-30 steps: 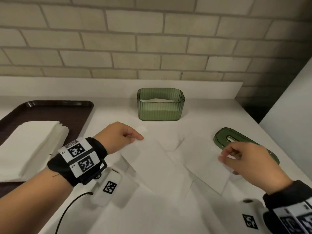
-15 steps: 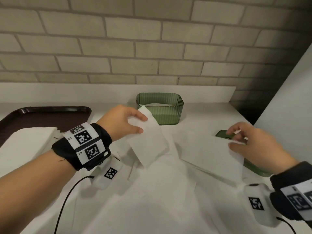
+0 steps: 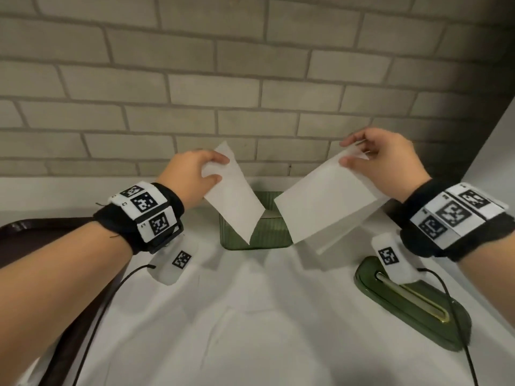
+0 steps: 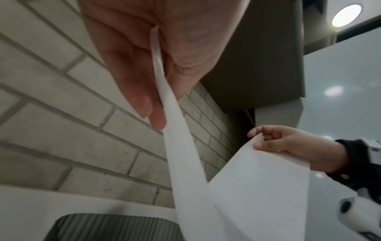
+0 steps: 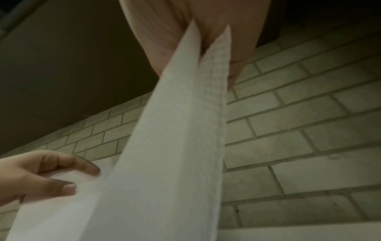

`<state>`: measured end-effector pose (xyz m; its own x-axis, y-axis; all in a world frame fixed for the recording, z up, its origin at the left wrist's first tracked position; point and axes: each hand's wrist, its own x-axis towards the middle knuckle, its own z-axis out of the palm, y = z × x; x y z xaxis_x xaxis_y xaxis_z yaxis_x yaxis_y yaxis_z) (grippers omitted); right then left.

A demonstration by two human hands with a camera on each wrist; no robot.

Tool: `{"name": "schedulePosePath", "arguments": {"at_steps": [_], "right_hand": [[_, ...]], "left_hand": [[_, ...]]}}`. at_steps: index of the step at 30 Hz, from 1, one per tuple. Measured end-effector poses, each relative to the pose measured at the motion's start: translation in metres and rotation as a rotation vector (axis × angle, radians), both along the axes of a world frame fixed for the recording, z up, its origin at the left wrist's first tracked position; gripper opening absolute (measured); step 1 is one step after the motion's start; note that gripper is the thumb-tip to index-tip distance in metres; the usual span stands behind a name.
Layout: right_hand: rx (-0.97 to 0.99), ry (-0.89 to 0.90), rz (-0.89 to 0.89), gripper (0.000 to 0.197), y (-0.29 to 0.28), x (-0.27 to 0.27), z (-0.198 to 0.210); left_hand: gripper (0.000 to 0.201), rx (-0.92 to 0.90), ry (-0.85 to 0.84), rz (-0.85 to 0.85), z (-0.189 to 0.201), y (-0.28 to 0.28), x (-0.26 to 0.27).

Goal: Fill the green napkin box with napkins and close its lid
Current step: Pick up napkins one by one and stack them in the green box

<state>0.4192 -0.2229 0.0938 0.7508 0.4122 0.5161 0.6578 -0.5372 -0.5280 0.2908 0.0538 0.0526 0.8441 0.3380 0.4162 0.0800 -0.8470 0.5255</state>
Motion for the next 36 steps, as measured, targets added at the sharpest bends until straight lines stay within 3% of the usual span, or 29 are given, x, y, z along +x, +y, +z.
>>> {"name": "schedulePosePath", "arguments": {"at_steps": [11, 15, 19, 27, 33, 36], "right_hand": [[0.263, 0.208, 0.169, 0.008, 0.088, 0.048, -0.001], [0.324, 0.301, 0.206, 0.01, 0.116, 0.057, -0.004], [0.4, 0.455, 0.169, 0.012, 0.141, 0.075, -0.032], [0.18, 0.572, 0.032, 0.02, 0.155, 0.107, -0.115], [0.109, 0.449, -0.124, 0.031, 0.15, 0.111, -0.128], [0.039, 0.421, -0.107, 0.036, 0.145, 0.111, -0.129]], "left_hand": [[0.033, -0.372, -0.197, 0.056, -0.03, 0.048, -0.014], [0.04, -0.413, -0.243, 0.063, -0.035, 0.063, -0.033], [0.034, -0.445, -0.267, 0.098, -0.039, 0.074, -0.046], [0.038, -0.483, -0.34, 0.099, -0.038, 0.088, -0.06], [0.042, -0.51, -0.327, 0.092, -0.041, 0.093, -0.058], [0.043, -0.527, -0.325, 0.063, -0.042, 0.089, -0.055]]}}
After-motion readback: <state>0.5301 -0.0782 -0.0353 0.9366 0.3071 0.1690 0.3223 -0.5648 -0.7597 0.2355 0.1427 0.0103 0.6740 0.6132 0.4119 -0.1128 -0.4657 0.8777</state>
